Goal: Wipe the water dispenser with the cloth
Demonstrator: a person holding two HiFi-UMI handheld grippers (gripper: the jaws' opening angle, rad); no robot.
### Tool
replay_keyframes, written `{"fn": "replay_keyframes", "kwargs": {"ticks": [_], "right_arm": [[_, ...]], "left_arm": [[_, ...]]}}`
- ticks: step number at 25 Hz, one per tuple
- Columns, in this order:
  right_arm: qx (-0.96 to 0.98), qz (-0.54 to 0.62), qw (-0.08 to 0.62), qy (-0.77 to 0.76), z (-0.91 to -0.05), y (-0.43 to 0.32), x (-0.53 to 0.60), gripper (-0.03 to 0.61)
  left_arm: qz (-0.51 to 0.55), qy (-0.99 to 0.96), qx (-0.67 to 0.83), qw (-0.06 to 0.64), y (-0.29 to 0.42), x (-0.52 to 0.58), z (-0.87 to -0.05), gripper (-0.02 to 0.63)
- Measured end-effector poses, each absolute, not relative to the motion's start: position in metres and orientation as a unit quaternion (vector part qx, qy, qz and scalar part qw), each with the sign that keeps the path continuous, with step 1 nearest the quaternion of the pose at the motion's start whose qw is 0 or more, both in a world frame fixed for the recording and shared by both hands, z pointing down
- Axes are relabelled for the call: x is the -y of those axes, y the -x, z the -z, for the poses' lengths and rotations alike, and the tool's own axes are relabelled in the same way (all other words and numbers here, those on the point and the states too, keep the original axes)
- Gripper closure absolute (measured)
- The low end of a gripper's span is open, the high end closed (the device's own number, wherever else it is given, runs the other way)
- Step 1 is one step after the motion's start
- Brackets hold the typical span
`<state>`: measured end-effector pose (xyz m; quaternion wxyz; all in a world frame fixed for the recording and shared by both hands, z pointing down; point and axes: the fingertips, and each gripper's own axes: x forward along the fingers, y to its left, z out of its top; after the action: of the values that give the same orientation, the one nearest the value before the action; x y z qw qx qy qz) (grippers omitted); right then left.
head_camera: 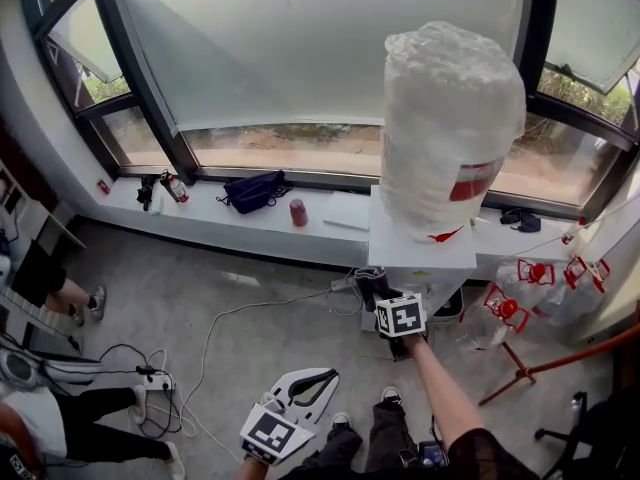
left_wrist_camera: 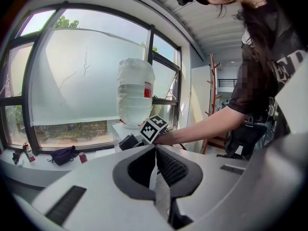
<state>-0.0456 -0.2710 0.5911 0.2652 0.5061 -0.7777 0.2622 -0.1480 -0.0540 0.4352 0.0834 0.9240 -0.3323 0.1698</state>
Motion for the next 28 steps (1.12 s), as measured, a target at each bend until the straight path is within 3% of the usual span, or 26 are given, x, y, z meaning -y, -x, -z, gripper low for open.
{"fn": "replay_keyframes", "kwargs": {"ticks": [7,28], "right_arm": [[0.761,-0.239,0.288,-0.529,-0.616,0.013,0.288,0.477],[0.638,-0.278,0.268,-0.666,-0.622,-0.252,0.26,0.477]], "left_arm": [[-0.173,-0.929,0.317,0.077,0.137,0.074,-0.451,0.597],[-0.164,-0.954,0.242,0.069,0.037,0.107,-0.455,0.596]]}}
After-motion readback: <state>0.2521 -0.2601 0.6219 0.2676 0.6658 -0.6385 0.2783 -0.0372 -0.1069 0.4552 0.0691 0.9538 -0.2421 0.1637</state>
